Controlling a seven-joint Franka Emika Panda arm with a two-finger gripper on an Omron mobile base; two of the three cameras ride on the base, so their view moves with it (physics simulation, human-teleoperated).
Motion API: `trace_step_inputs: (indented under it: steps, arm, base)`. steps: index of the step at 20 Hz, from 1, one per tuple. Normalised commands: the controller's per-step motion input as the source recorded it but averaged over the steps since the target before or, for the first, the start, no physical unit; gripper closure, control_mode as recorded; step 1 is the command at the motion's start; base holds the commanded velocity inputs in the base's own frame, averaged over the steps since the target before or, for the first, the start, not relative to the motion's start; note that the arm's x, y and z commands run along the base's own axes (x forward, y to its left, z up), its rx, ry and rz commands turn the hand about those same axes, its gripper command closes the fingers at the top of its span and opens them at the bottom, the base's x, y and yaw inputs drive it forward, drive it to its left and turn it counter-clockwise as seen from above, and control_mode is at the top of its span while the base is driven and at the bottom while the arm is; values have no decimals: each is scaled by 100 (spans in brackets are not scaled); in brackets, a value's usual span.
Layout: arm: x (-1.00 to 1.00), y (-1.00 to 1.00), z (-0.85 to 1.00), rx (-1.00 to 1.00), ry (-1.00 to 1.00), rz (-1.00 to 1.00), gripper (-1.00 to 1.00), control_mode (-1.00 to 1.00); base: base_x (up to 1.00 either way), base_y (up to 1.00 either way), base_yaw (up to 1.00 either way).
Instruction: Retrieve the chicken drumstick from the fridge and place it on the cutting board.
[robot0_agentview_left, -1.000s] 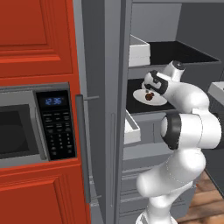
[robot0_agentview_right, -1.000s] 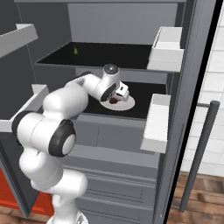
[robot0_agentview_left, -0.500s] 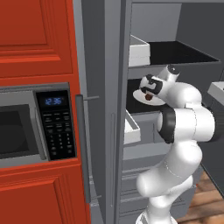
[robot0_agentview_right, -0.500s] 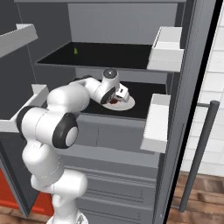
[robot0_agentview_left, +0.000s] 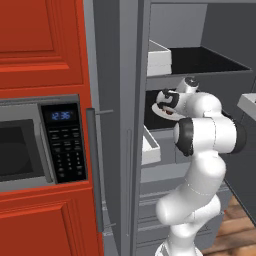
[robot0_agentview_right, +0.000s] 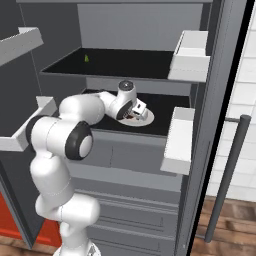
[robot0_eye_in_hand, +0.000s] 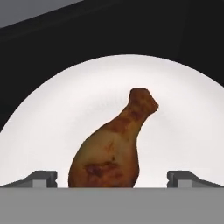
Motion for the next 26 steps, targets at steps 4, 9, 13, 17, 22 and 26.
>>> trace_step_inputs:
  steps: [4, 9, 13, 17, 22, 26]
  arm:
    - [26, 0, -11, 0, 10, 0, -100, -100]
    - [31, 0, -9, 0, 5, 0, -100, -100]
    - [16, 0, -24, 0, 2, 0, 100, -100]
    - [0, 0, -39, 0, 0, 0, 100, -100]
    - [0, 0, 0, 0, 0, 0, 100, -100]
    - [0, 0, 0, 0, -1, 0, 100, -100]
  base:
    - [0, 0, 0]
    - [0, 0, 0]
    - [0, 0, 0]
    - [0, 0, 0]
    - [0, 0, 0]
    - [0, 0, 0]
